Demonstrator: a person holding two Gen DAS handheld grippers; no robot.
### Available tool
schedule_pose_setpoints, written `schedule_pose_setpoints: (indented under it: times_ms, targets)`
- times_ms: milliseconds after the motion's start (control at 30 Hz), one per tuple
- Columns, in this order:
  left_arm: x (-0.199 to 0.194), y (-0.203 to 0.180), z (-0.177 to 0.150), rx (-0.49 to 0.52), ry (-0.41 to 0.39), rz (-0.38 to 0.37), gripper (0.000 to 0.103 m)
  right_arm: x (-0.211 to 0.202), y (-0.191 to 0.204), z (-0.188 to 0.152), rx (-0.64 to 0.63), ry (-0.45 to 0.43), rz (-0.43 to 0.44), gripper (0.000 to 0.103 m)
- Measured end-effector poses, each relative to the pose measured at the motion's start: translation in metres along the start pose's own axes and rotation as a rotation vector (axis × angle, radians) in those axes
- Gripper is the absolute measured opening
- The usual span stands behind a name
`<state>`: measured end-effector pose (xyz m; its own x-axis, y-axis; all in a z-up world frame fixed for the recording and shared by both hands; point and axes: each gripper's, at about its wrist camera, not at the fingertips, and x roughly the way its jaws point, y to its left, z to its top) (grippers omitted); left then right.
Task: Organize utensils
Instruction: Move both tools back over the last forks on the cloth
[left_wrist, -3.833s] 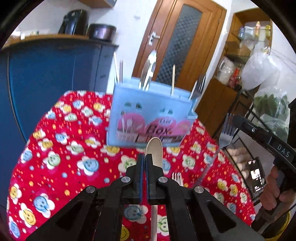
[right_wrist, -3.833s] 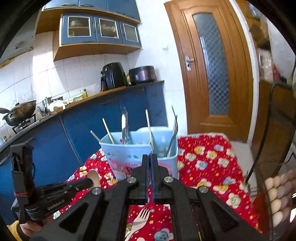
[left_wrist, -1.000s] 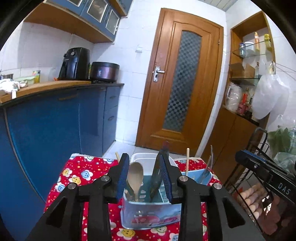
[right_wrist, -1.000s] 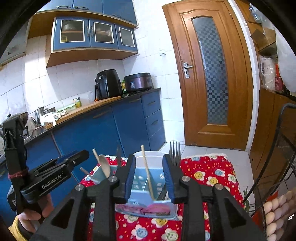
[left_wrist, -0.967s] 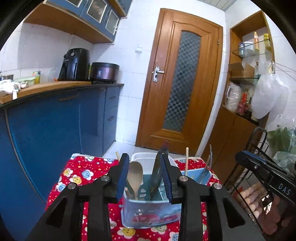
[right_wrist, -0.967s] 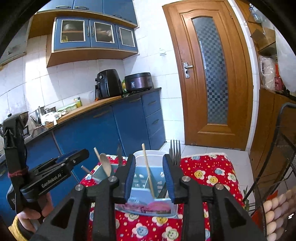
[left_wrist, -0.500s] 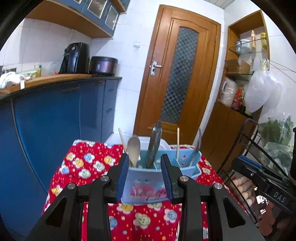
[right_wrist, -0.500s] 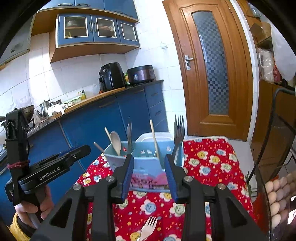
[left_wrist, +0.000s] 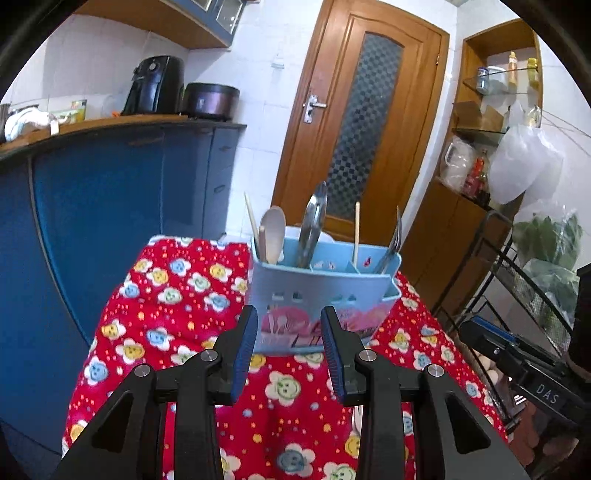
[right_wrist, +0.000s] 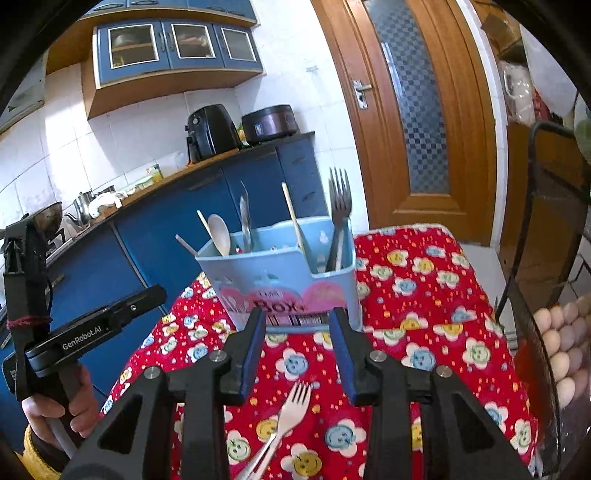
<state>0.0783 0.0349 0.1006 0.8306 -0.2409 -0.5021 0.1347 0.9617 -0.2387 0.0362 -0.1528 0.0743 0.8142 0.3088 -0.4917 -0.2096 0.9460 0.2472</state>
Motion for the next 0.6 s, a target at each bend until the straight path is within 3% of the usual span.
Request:
schedule_pose_setpoints:
  times_ms: [600]
  targets:
    - [0.018, -0.01, -0.047, 0.007, 0.172, -0.017, 0.036, 0.017, -0.016, -0.049, 0.073, 0.153, -0.011, 0.039]
